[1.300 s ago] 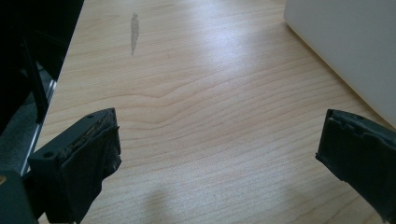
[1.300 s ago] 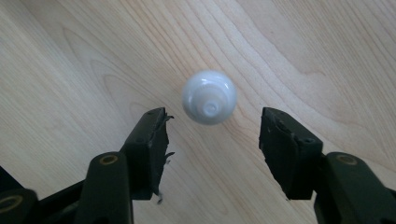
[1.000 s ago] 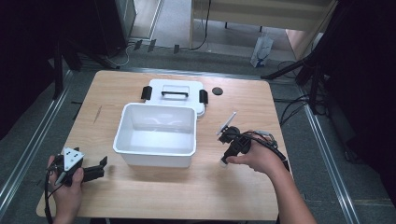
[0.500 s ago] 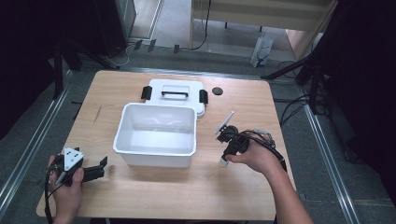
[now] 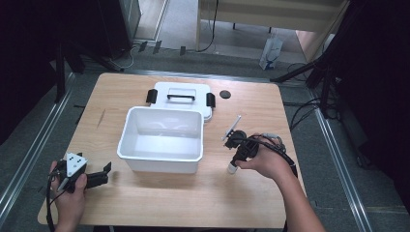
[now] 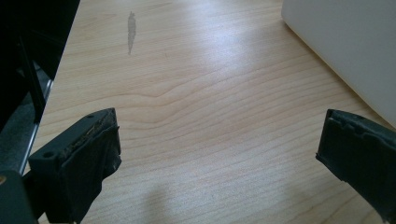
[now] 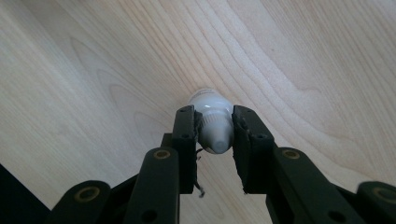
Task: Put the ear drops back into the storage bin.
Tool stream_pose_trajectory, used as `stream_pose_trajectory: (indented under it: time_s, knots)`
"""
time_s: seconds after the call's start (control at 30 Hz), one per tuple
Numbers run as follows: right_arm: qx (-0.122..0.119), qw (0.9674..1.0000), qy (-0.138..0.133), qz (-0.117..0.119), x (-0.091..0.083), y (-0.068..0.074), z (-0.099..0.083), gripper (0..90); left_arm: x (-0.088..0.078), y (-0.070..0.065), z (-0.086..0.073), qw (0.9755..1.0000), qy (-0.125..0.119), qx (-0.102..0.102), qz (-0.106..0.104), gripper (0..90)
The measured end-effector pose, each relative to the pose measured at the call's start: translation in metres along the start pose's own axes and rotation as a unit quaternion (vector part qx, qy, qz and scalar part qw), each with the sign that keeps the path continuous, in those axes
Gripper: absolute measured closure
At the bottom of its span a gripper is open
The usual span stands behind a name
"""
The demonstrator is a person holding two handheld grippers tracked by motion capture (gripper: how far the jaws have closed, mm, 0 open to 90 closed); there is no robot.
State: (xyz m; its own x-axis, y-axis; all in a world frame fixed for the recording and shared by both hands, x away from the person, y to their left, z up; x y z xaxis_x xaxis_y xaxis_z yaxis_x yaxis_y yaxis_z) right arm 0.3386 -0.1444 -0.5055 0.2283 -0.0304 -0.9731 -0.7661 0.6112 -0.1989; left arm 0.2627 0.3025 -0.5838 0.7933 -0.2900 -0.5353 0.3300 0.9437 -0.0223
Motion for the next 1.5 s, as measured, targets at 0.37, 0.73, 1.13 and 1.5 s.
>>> stream_pose_trajectory:
  time_s: [0.37, 0.73, 1.13, 1.5]
  knots:
    - [-0.021, 0.9994, -0.025, -0.013, -0.034, -0.008, 0.014, 72.1, 0.000, 0.000, 0.000, 1.0000, 0.000, 0.000, 0.000, 0.0]
    - [-0.020, 0.9988, -0.041, -0.019, -0.063, -0.011, 0.032, 72.1, 0.000, 0.000, 0.000, 1.0000, -0.003, -0.002, 0.001, 0.0]
    - [-0.026, 0.9983, -0.046, -0.027, -0.089, -0.010, 0.053, 72.1, 0.000, 0.001, 0.000, 1.0000, -0.001, -0.003, -0.002, 0.0]
    - [-0.040, 0.9965, -0.063, -0.037, -0.120, -0.001, 0.079, 72.2, -0.001, 0.001, 0.000, 1.0000, -0.002, -0.005, -0.004, 0.0]
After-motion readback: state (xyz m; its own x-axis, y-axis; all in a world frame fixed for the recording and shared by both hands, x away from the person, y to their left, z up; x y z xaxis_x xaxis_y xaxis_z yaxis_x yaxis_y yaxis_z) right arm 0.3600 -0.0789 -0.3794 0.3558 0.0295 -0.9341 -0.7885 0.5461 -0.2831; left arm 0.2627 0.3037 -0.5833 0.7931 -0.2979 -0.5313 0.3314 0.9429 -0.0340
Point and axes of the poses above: each handheld gripper's, and its own axes: x roughly forward along the jaws, z roughly out of its top, y roughly to its left, the point moved 6 cm from there along x, roughly forward along the jaws, and after that the axes turned 11 degrees about -z, right-handed, at the moved point
